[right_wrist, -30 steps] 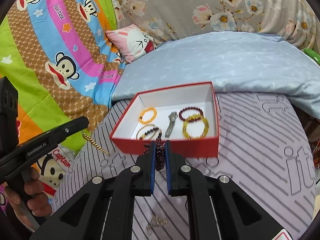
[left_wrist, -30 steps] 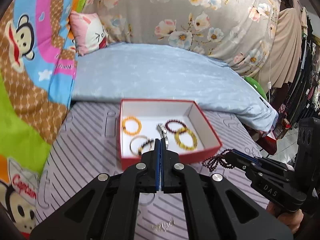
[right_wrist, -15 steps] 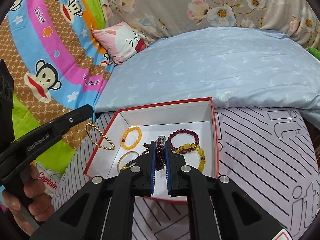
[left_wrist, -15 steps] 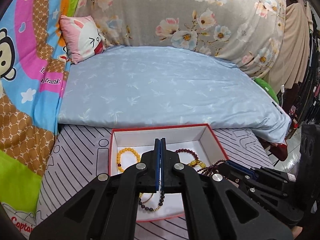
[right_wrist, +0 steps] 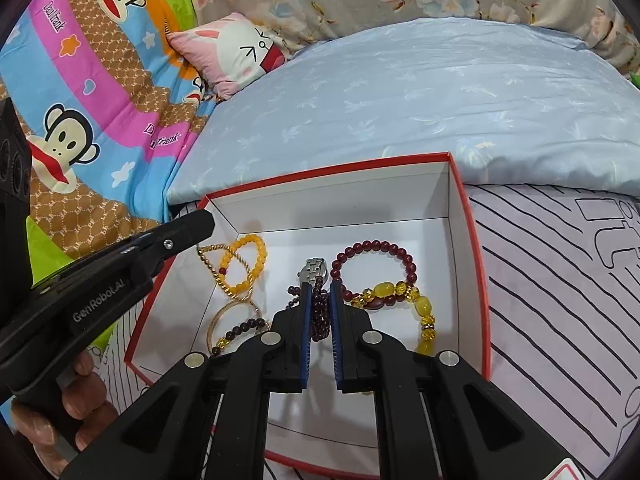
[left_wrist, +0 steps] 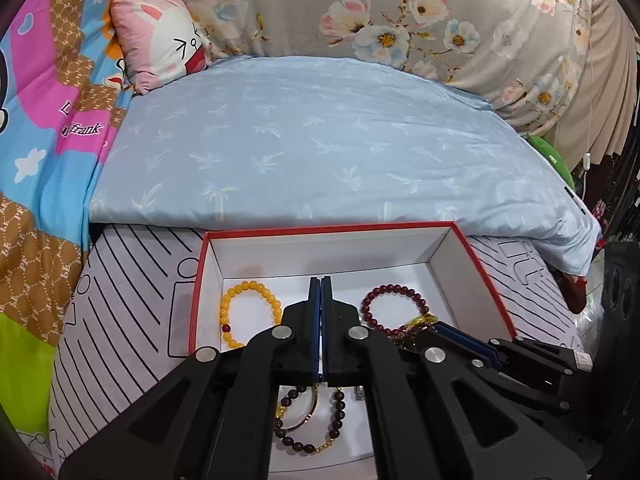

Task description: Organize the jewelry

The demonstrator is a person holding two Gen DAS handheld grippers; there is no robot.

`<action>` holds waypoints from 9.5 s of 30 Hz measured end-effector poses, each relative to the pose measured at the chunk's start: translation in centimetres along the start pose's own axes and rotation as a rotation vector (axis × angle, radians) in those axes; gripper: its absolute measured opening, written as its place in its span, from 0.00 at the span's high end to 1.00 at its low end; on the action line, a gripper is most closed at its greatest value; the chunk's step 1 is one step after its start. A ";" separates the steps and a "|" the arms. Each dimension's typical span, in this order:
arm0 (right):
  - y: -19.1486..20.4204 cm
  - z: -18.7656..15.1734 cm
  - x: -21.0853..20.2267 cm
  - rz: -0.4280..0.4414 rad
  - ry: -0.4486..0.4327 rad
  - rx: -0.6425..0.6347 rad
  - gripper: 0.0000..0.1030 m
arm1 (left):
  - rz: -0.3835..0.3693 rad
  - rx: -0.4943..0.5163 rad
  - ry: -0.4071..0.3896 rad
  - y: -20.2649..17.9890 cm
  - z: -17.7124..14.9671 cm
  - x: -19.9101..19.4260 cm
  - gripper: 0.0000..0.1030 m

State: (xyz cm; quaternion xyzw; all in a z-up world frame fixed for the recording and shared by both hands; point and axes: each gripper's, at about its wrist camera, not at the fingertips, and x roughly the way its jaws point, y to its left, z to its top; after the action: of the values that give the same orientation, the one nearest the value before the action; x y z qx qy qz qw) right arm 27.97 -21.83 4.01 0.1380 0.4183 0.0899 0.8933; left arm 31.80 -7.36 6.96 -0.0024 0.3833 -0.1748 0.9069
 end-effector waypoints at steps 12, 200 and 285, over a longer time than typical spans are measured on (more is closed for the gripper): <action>1.0 -0.9 -2.5 -0.051 -0.063 -0.039 0.67 | 0.100 -0.008 0.017 0.6 -1.6 0.3 0.66; 2.1 1.9 -5.4 -0.053 -0.127 -0.081 0.99 | 0.142 -0.025 -0.030 -0.4 1.9 -4.4 0.99; 2.5 -8.8 -9.3 -0.309 -0.194 -0.129 0.22 | 0.303 -0.083 -0.060 -0.9 -9.6 -8.9 0.13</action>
State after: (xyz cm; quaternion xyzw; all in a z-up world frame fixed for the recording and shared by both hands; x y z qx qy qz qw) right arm 15.13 -20.51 6.18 0.0228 0.3396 -0.0355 0.9396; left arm 19.13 -4.18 6.49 0.0127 0.3587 -0.0200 0.9332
